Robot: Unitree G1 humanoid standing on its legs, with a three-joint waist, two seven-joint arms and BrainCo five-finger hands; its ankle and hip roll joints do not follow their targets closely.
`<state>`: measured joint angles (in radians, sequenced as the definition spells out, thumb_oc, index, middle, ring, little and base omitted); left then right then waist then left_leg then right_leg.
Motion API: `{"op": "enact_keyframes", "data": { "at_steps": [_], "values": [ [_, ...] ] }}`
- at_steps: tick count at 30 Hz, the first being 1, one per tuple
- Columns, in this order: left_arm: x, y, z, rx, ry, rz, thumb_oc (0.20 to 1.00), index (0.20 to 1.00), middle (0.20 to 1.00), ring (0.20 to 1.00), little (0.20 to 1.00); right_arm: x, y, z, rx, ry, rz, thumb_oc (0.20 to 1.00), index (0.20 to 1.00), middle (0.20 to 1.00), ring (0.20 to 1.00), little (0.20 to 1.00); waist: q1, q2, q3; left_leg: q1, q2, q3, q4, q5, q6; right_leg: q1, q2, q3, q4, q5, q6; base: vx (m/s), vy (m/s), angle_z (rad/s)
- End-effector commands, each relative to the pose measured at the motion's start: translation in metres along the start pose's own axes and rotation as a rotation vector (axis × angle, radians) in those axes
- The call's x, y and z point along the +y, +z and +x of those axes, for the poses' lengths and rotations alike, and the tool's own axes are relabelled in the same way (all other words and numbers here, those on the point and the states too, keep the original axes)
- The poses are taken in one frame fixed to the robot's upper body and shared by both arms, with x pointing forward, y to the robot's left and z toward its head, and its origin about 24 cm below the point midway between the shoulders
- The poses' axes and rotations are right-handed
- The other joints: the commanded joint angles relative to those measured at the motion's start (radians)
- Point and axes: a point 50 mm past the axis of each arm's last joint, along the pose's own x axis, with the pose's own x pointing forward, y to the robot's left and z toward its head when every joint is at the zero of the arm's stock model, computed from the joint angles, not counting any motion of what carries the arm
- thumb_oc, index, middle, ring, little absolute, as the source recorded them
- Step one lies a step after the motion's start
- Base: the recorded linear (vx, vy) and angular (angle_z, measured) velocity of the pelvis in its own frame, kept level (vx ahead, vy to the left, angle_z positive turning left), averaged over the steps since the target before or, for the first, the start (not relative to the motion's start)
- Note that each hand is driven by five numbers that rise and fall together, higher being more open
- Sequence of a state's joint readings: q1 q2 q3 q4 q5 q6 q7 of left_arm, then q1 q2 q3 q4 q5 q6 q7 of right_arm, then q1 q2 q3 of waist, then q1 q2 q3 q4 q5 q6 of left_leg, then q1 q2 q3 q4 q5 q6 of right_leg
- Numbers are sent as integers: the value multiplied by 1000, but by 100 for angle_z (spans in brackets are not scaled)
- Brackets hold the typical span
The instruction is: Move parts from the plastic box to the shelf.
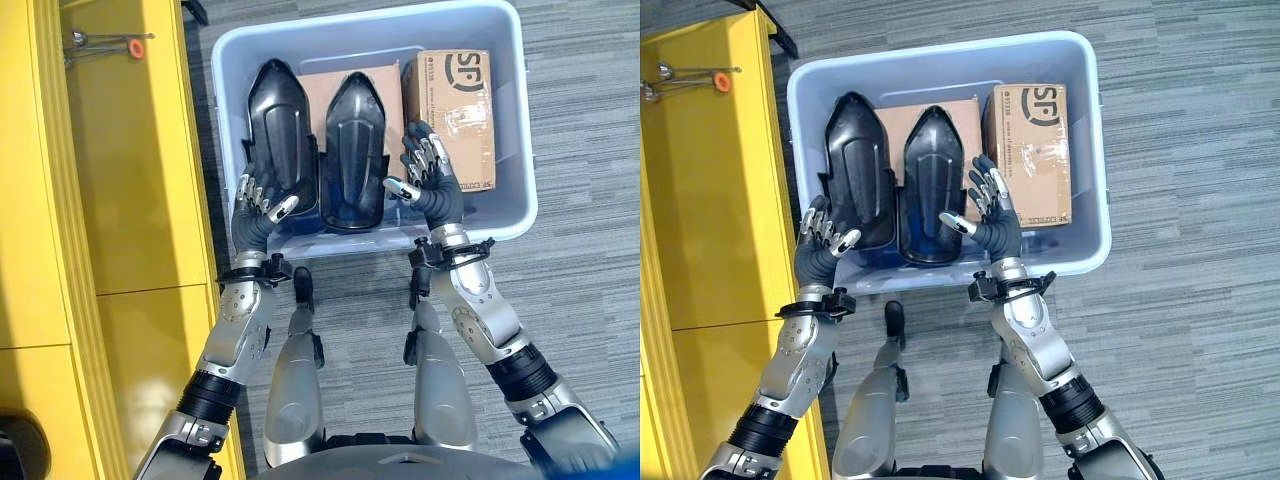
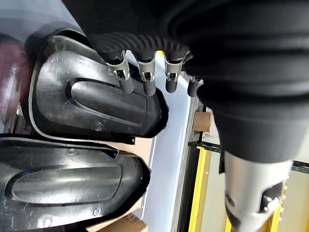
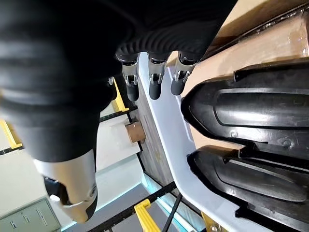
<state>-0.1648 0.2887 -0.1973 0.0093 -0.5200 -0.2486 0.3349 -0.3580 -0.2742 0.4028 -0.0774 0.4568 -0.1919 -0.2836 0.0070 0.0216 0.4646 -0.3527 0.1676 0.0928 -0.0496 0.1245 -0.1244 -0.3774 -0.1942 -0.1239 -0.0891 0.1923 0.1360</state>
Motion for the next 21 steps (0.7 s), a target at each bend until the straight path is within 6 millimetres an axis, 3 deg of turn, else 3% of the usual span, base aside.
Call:
{"op": "enact_keyframes", "data": {
  "at_steps": [1,7,13,21],
  "values": [
    [6,24,-5,-129,-25,62,1000,1000,1000,1000,1000,9,18,-1,-130,8,44,1000,1000,1000,1000,1000,1,-36,-54,-64,33,-22,73,-6,-6,-20,-105,13,107,-46,58,0,0,0],
    [5,28,-5,-149,-26,44,1000,1000,1000,1000,1000,5,18,4,-139,-29,23,1000,1000,1000,1000,1000,9,-31,-42,-83,25,-32,79,-5,-4,-28,-112,8,114,-49,55,5,-1,9],
    [8,43,-8,-220,-16,11,1000,1000,1000,1000,1000,-18,20,11,-167,-188,-90,1000,1000,1000,1000,1000,22,-12,-30,-111,17,-46,89,-8,1,-45,-117,1,121,-52,52,9,-3,5],
    [7,50,-8,-255,-22,14,1000,1000,1000,1000,1000,-28,28,15,-215,-253,-146,1000,1000,1000,1000,1000,27,-5,-20,-126,11,-51,95,-10,3,-57,-119,1,128,-57,50,2,4,2]
  ]
}}
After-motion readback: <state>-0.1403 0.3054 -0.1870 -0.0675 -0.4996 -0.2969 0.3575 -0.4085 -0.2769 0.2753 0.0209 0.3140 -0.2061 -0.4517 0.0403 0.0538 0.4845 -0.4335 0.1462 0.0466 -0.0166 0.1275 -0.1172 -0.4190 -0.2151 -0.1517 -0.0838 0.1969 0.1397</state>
